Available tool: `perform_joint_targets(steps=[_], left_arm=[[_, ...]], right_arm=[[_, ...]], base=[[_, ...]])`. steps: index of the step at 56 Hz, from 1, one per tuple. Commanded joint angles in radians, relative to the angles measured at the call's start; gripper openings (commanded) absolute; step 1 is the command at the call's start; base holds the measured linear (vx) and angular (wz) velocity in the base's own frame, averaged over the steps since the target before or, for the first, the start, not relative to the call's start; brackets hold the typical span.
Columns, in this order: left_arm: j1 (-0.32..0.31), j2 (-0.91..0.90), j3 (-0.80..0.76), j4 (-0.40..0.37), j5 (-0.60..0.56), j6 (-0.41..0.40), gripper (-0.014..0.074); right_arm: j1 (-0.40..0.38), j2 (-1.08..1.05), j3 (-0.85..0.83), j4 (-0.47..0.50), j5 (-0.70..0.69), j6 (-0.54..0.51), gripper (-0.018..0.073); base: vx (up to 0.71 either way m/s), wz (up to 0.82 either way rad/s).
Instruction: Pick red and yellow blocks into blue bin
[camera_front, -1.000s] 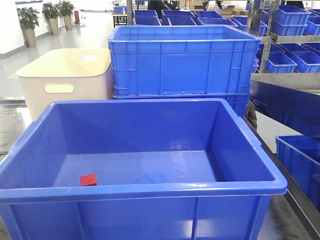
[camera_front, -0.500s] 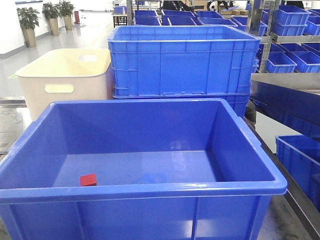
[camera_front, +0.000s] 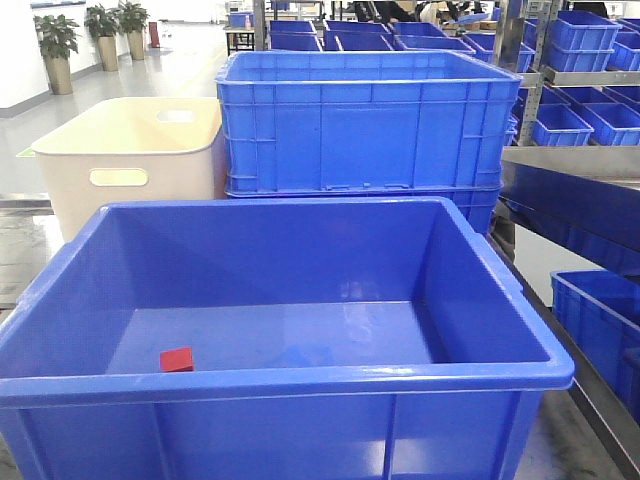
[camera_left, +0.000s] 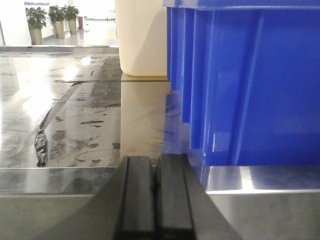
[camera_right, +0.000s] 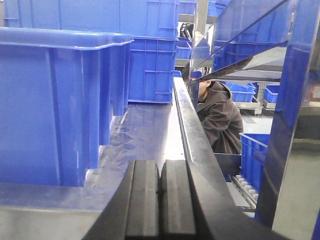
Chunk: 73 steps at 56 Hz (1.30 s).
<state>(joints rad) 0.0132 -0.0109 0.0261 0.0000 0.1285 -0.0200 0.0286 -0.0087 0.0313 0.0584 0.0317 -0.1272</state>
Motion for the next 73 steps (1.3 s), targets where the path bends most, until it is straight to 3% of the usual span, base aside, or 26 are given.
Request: perform_joint_targets(steps=[1, 21, 36, 73], left_arm=[[-0.001, -0.018, -0.017, -0.006, -0.082, -0.01, 0.0], [-0.001, -0.018, -0.017, -0.006, -0.082, -0.01, 0.0], [-0.001, -0.018, -0.017, -0.006, -0.082, -0.01, 0.0], [-0.001, -0.018, -0.017, -0.006, -0.082, -0.01, 0.0]], right_arm=[[-0.006, -0.013, 0.006, -0.013, -0.089, 0.0, -0.0011], [0.033, -0.013, 0.006, -0.047, -0.09, 0.012, -0.0011], [0.031, -0.013, 0.006, -0.047, -0.113, 0.076, -0.0011], [0.031, -0.012, 0.006, -0.047, -0.112, 0.077, -0.0011]], base=[[0.0, 0.0], [0.0, 0.0], [0.0, 0.0], [0.0, 0.0]])
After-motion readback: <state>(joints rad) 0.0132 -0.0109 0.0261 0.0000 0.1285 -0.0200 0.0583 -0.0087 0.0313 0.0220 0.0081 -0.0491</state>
